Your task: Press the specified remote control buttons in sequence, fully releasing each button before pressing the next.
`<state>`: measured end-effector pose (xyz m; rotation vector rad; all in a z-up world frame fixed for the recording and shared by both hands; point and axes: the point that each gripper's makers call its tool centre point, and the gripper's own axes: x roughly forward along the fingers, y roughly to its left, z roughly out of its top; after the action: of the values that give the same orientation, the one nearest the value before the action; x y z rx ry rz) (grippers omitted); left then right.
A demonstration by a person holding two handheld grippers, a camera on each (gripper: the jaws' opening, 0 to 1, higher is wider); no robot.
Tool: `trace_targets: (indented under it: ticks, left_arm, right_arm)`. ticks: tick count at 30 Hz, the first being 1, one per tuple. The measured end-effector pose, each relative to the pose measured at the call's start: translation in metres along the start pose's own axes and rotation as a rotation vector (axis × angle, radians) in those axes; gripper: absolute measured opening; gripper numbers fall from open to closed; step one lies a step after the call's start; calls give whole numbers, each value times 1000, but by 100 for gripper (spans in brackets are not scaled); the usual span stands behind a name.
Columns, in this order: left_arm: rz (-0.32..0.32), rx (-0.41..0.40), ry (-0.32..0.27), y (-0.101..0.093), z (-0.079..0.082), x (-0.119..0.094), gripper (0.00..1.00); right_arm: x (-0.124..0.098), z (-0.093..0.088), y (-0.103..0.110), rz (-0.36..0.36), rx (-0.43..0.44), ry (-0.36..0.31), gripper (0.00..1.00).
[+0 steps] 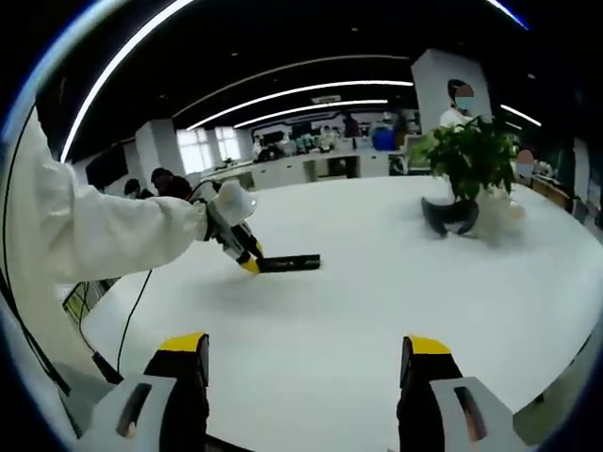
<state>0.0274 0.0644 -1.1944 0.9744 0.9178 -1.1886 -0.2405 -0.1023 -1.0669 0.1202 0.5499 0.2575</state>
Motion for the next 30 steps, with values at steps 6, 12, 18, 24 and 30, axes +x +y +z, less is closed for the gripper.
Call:
trace_targets:
  ticks: [6, 12, 18, 24, 30]
  left_arm:
    - [-12, 7, 38, 11, -2, -1, 23]
    - [-89, 15, 22, 7, -1, -1, 23]
    - [48, -23, 6, 12, -1, -5, 26]
    - [326, -186, -61, 35, -7, -19, 50]
    - [404, -360, -196, 33, -12, -41, 52]
  right_arm:
    - [4, 2, -4, -2, 8, 2, 82]
    - [7, 2, -8, 1, 11, 8, 82]
    - [6, 8, -7, 5, 12, -15, 82]
    - [-5, 20, 1, 11, -18, -60, 83]
    - [-17, 35, 0, 6, -77, -112, 83]
